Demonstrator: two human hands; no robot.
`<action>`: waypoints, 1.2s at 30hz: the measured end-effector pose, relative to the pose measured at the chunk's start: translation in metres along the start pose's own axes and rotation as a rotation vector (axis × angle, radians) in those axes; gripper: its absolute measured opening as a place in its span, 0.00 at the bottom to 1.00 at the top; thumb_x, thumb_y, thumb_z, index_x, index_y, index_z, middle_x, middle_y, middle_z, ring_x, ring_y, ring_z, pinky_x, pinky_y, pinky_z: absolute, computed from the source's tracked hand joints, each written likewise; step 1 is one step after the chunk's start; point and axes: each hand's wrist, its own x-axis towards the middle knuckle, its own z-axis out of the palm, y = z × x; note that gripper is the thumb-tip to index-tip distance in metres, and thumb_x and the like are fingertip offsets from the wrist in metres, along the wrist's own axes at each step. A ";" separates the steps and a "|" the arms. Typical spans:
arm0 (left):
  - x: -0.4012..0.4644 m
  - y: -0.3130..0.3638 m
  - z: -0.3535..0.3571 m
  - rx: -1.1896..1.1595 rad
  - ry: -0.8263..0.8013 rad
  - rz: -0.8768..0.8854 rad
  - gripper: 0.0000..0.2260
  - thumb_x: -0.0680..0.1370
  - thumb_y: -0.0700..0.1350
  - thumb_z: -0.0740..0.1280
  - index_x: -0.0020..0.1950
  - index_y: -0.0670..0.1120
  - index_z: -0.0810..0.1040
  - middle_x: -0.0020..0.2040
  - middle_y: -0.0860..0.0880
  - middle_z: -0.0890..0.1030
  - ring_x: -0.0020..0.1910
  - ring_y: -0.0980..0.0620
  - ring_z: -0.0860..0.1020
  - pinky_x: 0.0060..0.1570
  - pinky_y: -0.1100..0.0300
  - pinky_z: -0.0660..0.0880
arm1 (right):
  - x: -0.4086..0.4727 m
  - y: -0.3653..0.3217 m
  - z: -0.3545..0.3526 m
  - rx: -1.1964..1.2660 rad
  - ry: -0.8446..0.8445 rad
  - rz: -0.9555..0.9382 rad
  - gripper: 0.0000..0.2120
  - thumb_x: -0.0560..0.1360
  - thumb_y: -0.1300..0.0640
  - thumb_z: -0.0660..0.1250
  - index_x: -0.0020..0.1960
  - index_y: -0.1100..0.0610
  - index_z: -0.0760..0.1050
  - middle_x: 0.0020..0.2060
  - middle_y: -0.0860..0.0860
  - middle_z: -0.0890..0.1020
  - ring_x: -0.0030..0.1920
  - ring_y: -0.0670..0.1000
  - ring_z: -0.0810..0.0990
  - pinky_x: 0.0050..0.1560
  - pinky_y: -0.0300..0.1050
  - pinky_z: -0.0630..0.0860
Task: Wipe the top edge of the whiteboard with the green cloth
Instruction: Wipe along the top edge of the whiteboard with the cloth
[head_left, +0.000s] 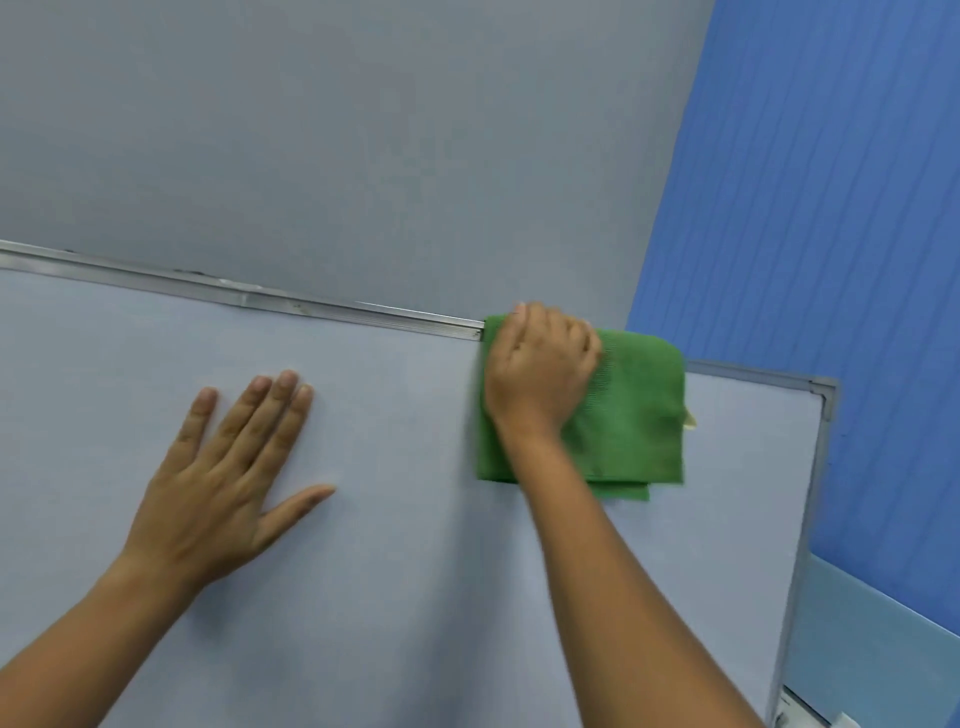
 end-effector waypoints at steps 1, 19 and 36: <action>-0.001 0.001 0.001 -0.001 -0.001 -0.004 0.34 0.78 0.61 0.57 0.75 0.37 0.62 0.75 0.39 0.65 0.75 0.44 0.60 0.71 0.38 0.60 | -0.006 -0.015 0.002 0.002 0.000 0.008 0.16 0.77 0.53 0.54 0.41 0.57 0.77 0.38 0.54 0.81 0.47 0.58 0.77 0.61 0.54 0.65; -0.008 0.001 0.002 -0.029 -0.084 0.004 0.33 0.80 0.61 0.53 0.75 0.37 0.61 0.76 0.40 0.63 0.76 0.43 0.59 0.72 0.39 0.59 | -0.014 -0.020 -0.002 0.059 -0.079 -0.022 0.15 0.78 0.53 0.54 0.46 0.59 0.77 0.42 0.58 0.82 0.48 0.60 0.78 0.61 0.53 0.64; -0.043 -0.041 -0.007 -0.025 -0.140 0.074 0.33 0.79 0.62 0.54 0.77 0.42 0.59 0.76 0.42 0.64 0.76 0.46 0.60 0.74 0.47 0.56 | 0.002 0.037 -0.021 0.053 -0.179 -0.103 0.21 0.80 0.47 0.49 0.52 0.58 0.76 0.49 0.57 0.81 0.56 0.61 0.75 0.68 0.53 0.59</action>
